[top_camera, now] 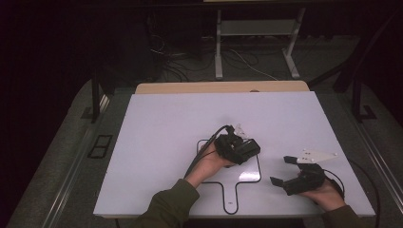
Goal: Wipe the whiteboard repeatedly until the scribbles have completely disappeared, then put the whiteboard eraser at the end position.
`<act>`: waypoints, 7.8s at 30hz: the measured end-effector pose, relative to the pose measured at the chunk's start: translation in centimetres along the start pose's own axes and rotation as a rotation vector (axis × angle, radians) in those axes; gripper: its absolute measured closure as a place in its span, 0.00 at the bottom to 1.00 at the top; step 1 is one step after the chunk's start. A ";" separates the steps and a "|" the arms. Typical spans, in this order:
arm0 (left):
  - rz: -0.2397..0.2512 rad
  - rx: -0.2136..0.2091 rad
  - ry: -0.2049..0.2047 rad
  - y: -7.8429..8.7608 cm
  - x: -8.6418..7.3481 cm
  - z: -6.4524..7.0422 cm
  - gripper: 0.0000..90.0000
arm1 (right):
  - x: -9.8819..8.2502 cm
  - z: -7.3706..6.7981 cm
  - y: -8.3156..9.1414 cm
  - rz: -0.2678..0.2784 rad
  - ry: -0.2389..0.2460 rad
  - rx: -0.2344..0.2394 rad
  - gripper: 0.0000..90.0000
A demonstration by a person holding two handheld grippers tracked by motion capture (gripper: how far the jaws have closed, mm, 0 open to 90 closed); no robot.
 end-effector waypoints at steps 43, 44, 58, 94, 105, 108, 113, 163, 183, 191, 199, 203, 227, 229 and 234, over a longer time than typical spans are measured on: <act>0.052 0.110 0.125 3.7 2.3 -11.9 0.44 | 0.0 0.0 -0.2 -0.001 -0.012 0.006 0.00; 0.049 0.111 0.130 3.6 2.3 -12.1 0.44 | 0.0 0.0 -0.2 -0.001 -0.012 0.007 0.00; 0.013 0.147 0.168 0.5 1.8 -15.5 0.43 | -0.1 0.1 -0.2 0.003 -0.015 0.011 0.00; 0.037 0.146 0.179 -1.4 1.4 -15.8 0.31 | -0.2 0.2 -0.9 -0.005 -0.023 0.020 0.00; 0.071 0.154 0.181 -0.7 1.5 -15.7 0.14 | -0.3 0.1 -1.0 -0.006 -0.019 0.020 0.00; 0.088 0.154 0.176 -0.4 1.7 -15.6 0.03 | -0.3 0.1 -1.0 -0.008 -0.019 0.020 0.00; 0.089 0.158 0.169 0.2 1.6 -15.4 0.00 | -0.3 0.1 -1.0 -0.007 -0.020 0.019 0.00; 0.193 0.112 0.105 7.6 -3.7 -6.9 0.00 | 0.0 0.5 -0.9 0.015 -0.037 0.013 0.00; 0.238 0.129 0.115 10.2 -7.1 -4.5 0.00 | -0.1 0.4 -0.9 0.012 -0.033 0.013 0.00; 0.257 0.142 0.119 10.8 -8.8 -3.2 0.00 | -0.1 0.4 -0.9 0.010 -0.030 0.015 0.00; 0.280 0.154 0.128 11.5 -10.5 -2.4 0.00 | -0.1 0.4 -0.9 0.014 -0.031 0.012 0.00; 0.288 0.156 0.141 11.8 -11.5 -2.0 0.00 | -0.1 0.4 -0.9 0.012 -0.029 0.011 0.00; 0.302 0.157 0.168 13.4 -15.0 -0.3 0.00 | -0.2 0.4 -0.8 0.009 -0.032 0.002 0.00; 0.302 0.153 0.171 13.3 -15.1 -0.3 0.00 | -0.2 0.4 -0.8 0.009 -0.032 0.002 0.00; 0.306 0.154 0.172 13.4 -15.0 -0.4 0.00 | -0.2 0.4 -0.9 0.009 -0.032 0.001 0.00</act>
Point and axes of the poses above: each handheld gripper's, and its own axes: y roughly backward along the jaws, x roughly out of its top, z roughly to its right, the point moved 8 cm from there along -y, roughly forward along the jaws, and after that the axes turned 5 degrees about -x, right-handed, at the moved point
